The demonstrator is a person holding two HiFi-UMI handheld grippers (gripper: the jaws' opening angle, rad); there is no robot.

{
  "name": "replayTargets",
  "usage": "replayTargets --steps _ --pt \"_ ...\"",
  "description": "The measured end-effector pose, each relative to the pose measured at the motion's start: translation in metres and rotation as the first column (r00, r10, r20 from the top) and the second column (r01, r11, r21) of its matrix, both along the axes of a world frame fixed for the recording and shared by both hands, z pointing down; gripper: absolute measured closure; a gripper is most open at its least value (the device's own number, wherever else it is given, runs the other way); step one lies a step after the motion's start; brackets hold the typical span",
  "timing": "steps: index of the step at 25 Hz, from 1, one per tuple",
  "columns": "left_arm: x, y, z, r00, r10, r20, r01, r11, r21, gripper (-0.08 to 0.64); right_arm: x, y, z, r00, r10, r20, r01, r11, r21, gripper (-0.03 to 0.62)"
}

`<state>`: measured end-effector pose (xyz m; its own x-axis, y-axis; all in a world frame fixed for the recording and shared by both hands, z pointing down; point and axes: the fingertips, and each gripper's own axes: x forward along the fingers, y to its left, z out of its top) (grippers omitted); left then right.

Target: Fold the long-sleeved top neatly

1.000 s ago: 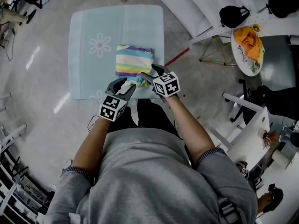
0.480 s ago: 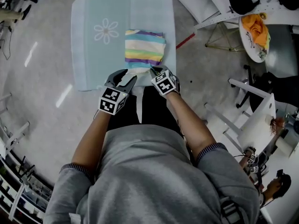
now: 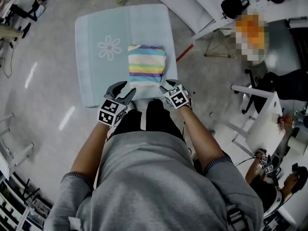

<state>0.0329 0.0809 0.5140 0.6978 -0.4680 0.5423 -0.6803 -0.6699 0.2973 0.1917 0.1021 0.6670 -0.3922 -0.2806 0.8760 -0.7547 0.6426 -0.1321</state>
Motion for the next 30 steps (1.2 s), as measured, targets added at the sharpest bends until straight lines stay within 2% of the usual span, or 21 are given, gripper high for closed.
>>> replayTargets --steps 3,6,9,12,15,19,21,25,27,30 --pt "-0.002 -0.009 -0.029 1.0 -0.001 -0.017 0.002 0.998 0.06 0.351 -0.009 -0.014 -0.063 0.992 0.007 0.122 -0.02 0.994 0.106 0.379" --pt "-0.003 -0.021 -0.07 0.999 -0.011 -0.046 0.018 0.99 0.14 0.353 -0.026 -0.03 -0.145 0.967 -0.024 0.255 -0.035 0.973 0.226 0.357" --pt "-0.003 -0.035 -0.116 0.996 -0.015 -0.089 0.035 0.972 0.234 0.354 -0.04 -0.046 -0.227 0.931 -0.076 0.358 -0.052 0.94 0.336 0.351" --pt "-0.003 -0.043 -0.163 0.991 -0.017 -0.133 0.059 0.945 0.321 0.36 -0.052 -0.053 -0.294 0.898 -0.134 0.419 -0.062 0.905 0.42 0.351" --pt "-0.001 -0.045 -0.206 0.986 -0.015 -0.168 0.08 0.918 0.389 0.372 -0.061 -0.054 -0.347 0.87 -0.194 0.453 -0.062 0.869 0.491 0.351" --pt "0.002 -0.044 -0.259 0.981 -0.002 -0.196 0.099 0.868 0.486 0.401 -0.069 -0.05 -0.397 0.833 -0.264 0.486 -0.067 0.824 0.562 0.361" --pt "0.002 -0.043 -0.283 0.977 -0.009 -0.212 0.122 0.84 0.528 0.438 -0.071 -0.048 -0.415 0.827 -0.287 0.484 -0.066 0.805 0.59 0.378" --pt "0.003 -0.041 -0.316 0.961 0.006 -0.276 0.161 0.8 0.578 0.509 -0.074 -0.047 -0.435 0.82 -0.311 0.481 -0.07 0.78 0.622 0.412" --pt "0.005 -0.042 -0.322 0.956 0.016 -0.292 0.166 0.793 0.586 0.524 -0.072 -0.049 -0.441 0.818 -0.31 0.484 -0.083 0.771 0.632 0.439" --pt "0.007 -0.043 -0.323 0.959 0.014 -0.283 0.161 0.794 0.585 0.545 -0.071 -0.051 -0.446 0.816 -0.306 0.49 -0.098 0.763 0.639 0.488"
